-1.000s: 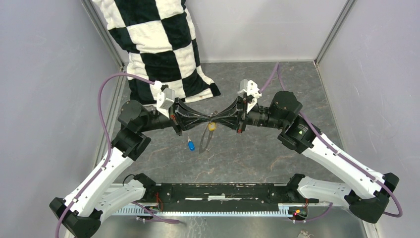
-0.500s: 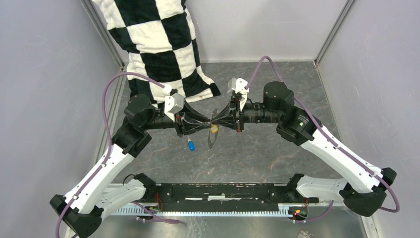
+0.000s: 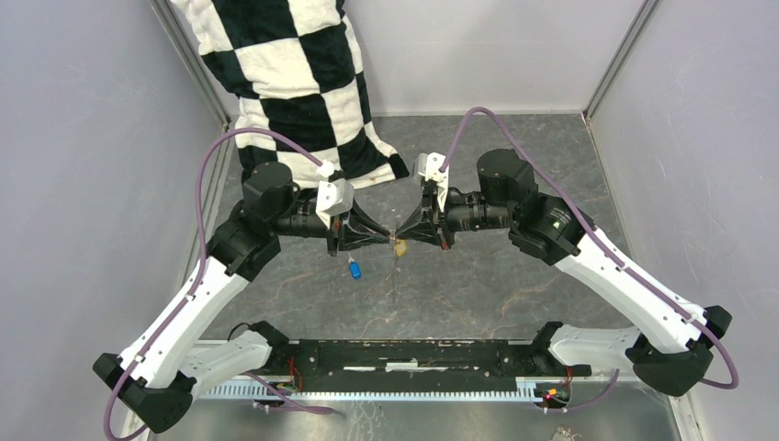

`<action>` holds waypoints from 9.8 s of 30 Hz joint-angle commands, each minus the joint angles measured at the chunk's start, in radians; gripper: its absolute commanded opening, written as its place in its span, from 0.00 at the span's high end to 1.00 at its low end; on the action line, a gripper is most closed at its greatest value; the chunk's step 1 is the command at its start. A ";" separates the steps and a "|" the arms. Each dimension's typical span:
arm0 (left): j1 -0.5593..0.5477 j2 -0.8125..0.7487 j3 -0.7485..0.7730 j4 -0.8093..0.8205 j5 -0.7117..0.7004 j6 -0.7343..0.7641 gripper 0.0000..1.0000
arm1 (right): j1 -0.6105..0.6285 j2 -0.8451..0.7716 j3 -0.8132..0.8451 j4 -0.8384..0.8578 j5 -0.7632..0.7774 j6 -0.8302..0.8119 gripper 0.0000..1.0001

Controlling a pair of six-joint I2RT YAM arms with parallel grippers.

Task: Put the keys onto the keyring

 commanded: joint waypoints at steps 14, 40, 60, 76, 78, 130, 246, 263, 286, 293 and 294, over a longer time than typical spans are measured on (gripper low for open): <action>-0.003 0.031 0.054 -0.072 0.044 0.103 0.78 | 0.039 0.069 0.130 -0.088 -0.015 -0.071 0.99; -0.003 0.004 0.032 -0.055 0.048 0.050 0.98 | 0.078 -0.035 0.093 -0.012 0.206 -0.041 0.65; -0.002 -0.044 -0.034 0.351 0.024 -0.338 0.98 | 0.044 -0.237 -0.333 0.509 0.076 0.249 0.50; -0.003 -0.035 -0.027 0.334 0.103 -0.330 0.98 | 0.037 -0.212 -0.318 0.532 0.067 0.253 1.00; -0.003 -0.036 -0.027 0.326 0.106 -0.321 0.98 | 0.037 -0.208 -0.311 0.526 0.064 0.252 1.00; -0.004 -0.065 -0.080 0.347 -0.512 -0.262 0.98 | 0.098 -0.197 -0.389 0.480 0.383 0.064 0.02; -0.005 -0.148 -0.003 -0.169 0.041 0.533 0.98 | 0.020 -0.121 -0.173 0.283 -0.148 -0.130 0.08; -0.005 -0.142 0.010 -0.158 0.049 0.520 0.98 | 0.038 -0.149 -0.379 0.598 0.018 0.113 0.94; -0.004 -0.197 -0.155 0.287 -0.236 -0.303 0.29 | 0.114 -0.239 -0.496 0.765 0.628 -0.017 1.00; -0.005 -0.109 -0.173 0.437 -0.282 -0.626 0.33 | 0.144 -0.204 -0.460 0.742 0.659 -0.061 1.00; -0.005 -0.095 -0.168 0.443 -0.291 -0.652 0.34 | 0.148 -0.204 -0.459 0.742 0.661 -0.064 1.00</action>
